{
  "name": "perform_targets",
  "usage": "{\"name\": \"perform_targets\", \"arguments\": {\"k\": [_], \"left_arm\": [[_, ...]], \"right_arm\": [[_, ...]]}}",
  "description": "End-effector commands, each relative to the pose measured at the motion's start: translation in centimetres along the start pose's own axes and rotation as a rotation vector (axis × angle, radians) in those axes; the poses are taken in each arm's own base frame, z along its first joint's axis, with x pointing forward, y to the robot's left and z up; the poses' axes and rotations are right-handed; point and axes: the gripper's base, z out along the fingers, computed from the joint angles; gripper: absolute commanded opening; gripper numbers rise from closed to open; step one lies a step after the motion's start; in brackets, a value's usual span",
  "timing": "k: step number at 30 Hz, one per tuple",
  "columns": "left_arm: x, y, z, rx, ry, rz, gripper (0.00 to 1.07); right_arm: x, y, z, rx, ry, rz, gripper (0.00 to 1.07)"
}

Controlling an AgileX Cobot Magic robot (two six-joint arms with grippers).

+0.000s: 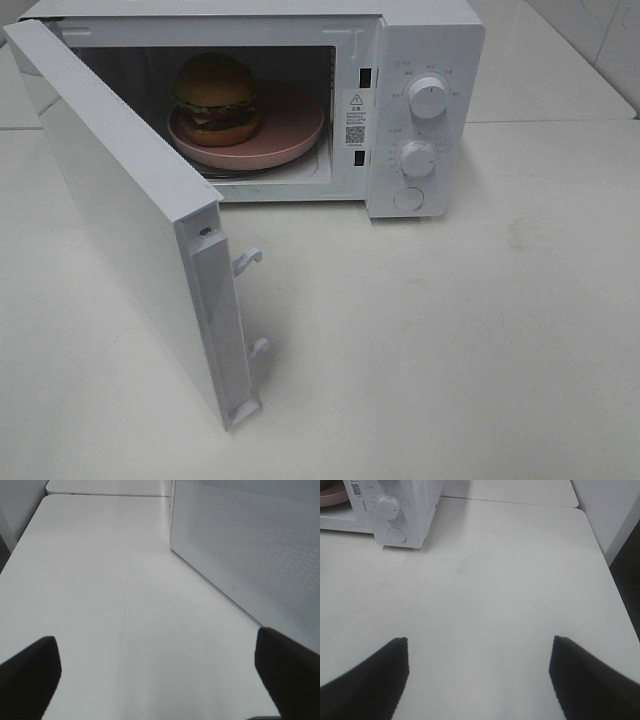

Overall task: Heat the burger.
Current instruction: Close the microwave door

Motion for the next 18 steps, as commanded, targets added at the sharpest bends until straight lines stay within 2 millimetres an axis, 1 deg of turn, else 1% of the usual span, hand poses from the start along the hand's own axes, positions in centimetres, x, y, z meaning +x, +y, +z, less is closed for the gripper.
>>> {"name": "perform_targets", "arguments": {"k": [1,18], "left_arm": [[-0.01,-0.01,-0.19,-0.004,-0.027,0.001,0.98],[-0.01,-0.01,-0.17,-0.004,-0.026,0.001,0.98]], "right_arm": [[0.22,-0.02,-0.46,0.007,-0.032,0.007,0.76],[0.22,-0.02,-0.46,0.007,-0.032,0.007,0.76]]}}
